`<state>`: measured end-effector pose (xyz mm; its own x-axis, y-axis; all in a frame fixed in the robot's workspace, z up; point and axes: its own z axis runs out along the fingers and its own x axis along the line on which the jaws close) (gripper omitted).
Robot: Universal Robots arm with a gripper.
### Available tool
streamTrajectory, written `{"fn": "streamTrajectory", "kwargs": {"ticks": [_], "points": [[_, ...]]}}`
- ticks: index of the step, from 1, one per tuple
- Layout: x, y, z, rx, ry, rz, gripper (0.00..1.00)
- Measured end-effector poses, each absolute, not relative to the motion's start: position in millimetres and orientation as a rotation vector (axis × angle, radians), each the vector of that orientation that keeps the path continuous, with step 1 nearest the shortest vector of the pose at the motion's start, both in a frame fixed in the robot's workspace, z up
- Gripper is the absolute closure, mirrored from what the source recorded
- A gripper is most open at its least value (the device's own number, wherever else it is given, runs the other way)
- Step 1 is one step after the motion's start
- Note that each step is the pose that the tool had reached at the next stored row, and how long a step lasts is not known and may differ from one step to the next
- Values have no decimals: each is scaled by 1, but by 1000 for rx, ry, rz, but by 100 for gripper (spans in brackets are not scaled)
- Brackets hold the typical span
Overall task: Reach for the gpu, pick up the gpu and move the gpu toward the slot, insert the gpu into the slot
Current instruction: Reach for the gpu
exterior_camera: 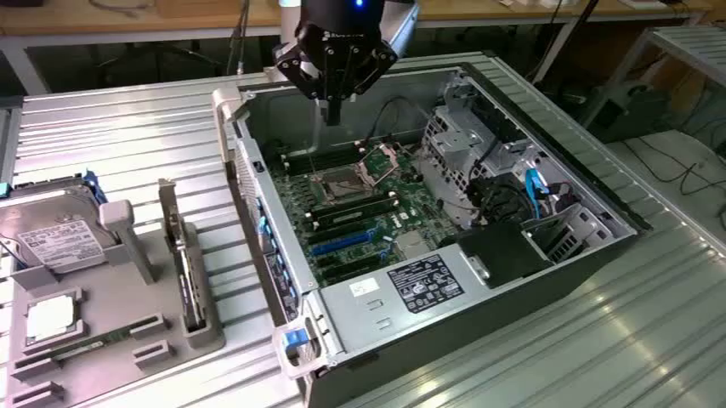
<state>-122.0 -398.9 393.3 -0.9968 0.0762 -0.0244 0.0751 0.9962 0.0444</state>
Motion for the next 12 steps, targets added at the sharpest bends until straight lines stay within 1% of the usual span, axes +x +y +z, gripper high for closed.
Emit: {"fn": "streamTrajectory", "kwargs": {"ticks": [12], "points": [[-144, -399, 393, 118, 3113, 68, 89]]}}
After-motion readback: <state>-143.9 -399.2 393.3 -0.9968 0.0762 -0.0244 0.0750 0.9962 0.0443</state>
